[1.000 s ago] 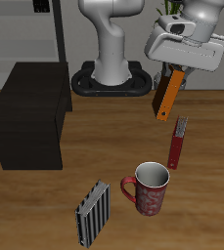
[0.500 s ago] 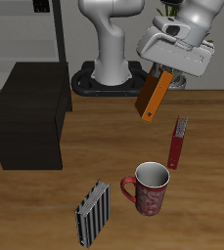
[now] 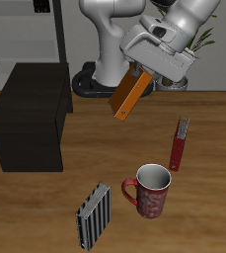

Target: Place the orange book flat on top of the shelf

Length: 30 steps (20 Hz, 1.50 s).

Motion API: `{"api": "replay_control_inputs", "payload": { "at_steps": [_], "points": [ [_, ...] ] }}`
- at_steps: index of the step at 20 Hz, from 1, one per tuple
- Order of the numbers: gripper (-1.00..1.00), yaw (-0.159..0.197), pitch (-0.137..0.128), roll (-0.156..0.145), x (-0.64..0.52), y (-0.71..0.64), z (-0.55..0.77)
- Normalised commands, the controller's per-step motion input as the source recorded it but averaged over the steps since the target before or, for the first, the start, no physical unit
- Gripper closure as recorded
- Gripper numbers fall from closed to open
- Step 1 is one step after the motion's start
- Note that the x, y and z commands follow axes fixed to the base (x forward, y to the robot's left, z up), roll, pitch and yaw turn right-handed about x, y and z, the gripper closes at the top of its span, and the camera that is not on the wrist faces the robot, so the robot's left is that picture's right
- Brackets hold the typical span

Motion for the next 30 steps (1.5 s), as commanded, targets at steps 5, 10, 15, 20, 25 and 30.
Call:
{"api": "replay_control_inputs", "payload": {
  "at_steps": [5, 10, 15, 20, 25, 30],
  "points": [
    [1.00, 0.049, -0.001, -0.111, -0.06, -0.32, 0.03],
    [1.00, 0.014, -0.030, -0.130, -0.06, -0.43, 0.14],
    [1.00, -0.021, 0.003, -0.115, -0.01, -0.45, 0.10],
    [1.00, -0.026, 0.033, -0.111, -0.12, -0.57, 0.02],
    [1.00, -0.021, 0.013, -0.089, -0.17, -0.42, 0.07],
    [1.00, -0.027, -0.018, -0.104, -0.17, -0.30, 0.13]
  ]
}}
